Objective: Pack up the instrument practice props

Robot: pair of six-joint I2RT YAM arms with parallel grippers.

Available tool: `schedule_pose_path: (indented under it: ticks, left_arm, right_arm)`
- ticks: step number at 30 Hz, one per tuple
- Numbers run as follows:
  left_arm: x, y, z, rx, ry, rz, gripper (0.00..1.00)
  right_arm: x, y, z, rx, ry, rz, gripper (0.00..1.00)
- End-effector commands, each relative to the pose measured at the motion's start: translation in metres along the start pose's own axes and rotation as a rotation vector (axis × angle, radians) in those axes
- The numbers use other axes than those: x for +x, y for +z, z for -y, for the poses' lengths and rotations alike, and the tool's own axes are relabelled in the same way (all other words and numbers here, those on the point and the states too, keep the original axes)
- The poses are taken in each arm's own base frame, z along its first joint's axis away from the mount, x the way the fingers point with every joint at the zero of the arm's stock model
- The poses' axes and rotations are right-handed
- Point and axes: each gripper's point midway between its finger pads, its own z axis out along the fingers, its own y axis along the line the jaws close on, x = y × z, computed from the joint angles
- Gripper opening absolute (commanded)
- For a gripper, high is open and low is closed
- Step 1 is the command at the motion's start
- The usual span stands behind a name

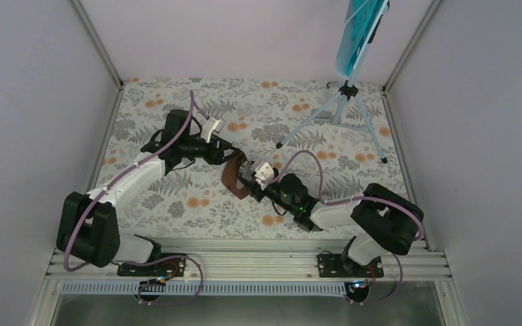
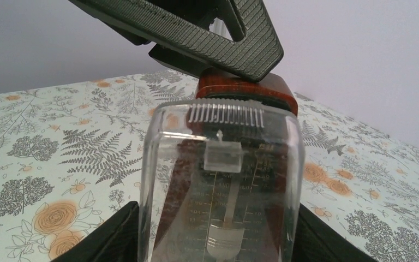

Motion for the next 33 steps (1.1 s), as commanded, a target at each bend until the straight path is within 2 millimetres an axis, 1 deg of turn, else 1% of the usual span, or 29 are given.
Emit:
schedule_pose_path:
  ticks: [1, 7, 15, 19, 26, 30, 33]
  left_arm:
    - [0.013, 0.0, -0.003, -0.01, -0.019, -0.042, 0.55]
    - [0.01, -0.004, -0.002, -0.02, -0.007, -0.03, 0.56]
    - [-0.002, -0.016, 0.002, -0.066, 0.045, 0.022, 0.59]
    - [-0.005, -0.02, 0.004, -0.078, 0.062, 0.038, 0.6]
    - [-0.006, -0.022, 0.005, -0.082, 0.07, 0.04, 0.6]
    - [-0.007, -0.022, 0.004, -0.087, 0.074, 0.042, 0.6]
    - [-0.007, -0.022, 0.004, -0.09, 0.074, 0.042, 0.6]
  right_arm:
    - [-0.003, 0.006, 0.007, 0.037, -0.026, 0.025, 0.49]
    - [0.005, 0.011, 0.009, 0.047, -0.028, 0.0, 0.5]
    - [0.01, 0.013, 0.02, 0.085, -0.032, -0.026, 0.5]
    - [0.005, 0.009, 0.021, 0.079, -0.031, -0.021, 0.5]
    - [-0.001, 0.008, 0.013, 0.02, -0.028, -0.021, 0.5]
    - [-0.007, 0.006, 0.014, 0.017, -0.03, -0.01, 0.5]
    - [-0.007, 0.005, 0.017, 0.027, -0.03, -0.007, 0.5]
